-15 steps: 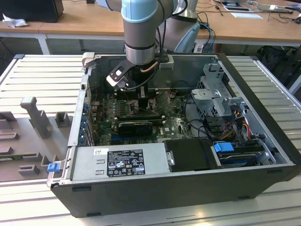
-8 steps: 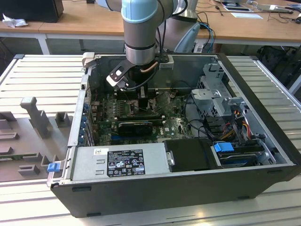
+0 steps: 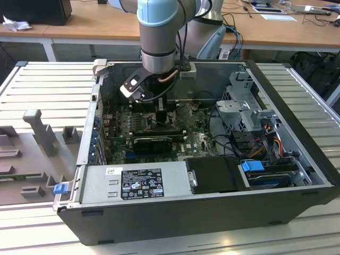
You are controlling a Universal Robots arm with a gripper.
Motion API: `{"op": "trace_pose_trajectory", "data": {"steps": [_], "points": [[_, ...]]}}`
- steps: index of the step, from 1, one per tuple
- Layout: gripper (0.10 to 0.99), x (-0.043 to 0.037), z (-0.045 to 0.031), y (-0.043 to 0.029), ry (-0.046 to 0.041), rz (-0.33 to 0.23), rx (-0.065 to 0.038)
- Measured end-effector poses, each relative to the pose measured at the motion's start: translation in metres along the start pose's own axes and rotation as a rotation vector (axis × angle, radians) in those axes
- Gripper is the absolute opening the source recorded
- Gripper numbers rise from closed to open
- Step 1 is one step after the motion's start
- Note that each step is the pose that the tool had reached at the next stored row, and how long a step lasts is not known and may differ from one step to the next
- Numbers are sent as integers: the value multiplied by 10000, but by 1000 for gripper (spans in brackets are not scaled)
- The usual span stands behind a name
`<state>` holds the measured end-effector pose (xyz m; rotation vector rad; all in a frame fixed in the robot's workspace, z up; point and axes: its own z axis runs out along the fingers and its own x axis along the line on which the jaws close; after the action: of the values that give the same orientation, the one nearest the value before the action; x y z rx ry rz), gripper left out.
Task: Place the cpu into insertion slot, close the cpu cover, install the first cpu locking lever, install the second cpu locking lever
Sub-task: 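Place the cpu into insertion slot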
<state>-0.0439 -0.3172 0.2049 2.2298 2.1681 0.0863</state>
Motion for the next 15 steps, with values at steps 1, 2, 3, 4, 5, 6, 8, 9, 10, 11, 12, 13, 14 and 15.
{"op": "trace_pose_trajectory", "data": {"steps": [1,2,3,4,5,6,8,9,10,11,12,13,14,15], "points": [[525,0,6,0,-2,59,-2],[525,0,10,-1,-8,130,-2],[525,0,13,-1,-11,183,-3],[525,0,19,-1,-13,225,-5],[525,-1,28,-2,-14,231,-4],[525,-2,40,-3,-19,232,-3],[525,-2,44,-3,-22,231,-2],[525,-1,46,-3,-20,232,-3],[525,-1,47,-3,-18,231,-5],[525,1,49,-2,-8,232,-8],[541,0,48,-3,-14,231,-7],[604,-1,38,-3,-19,231,-4],[604,-1,27,-2,-18,231,-4],[604,0,14,-1,-17,232,-4]]}}
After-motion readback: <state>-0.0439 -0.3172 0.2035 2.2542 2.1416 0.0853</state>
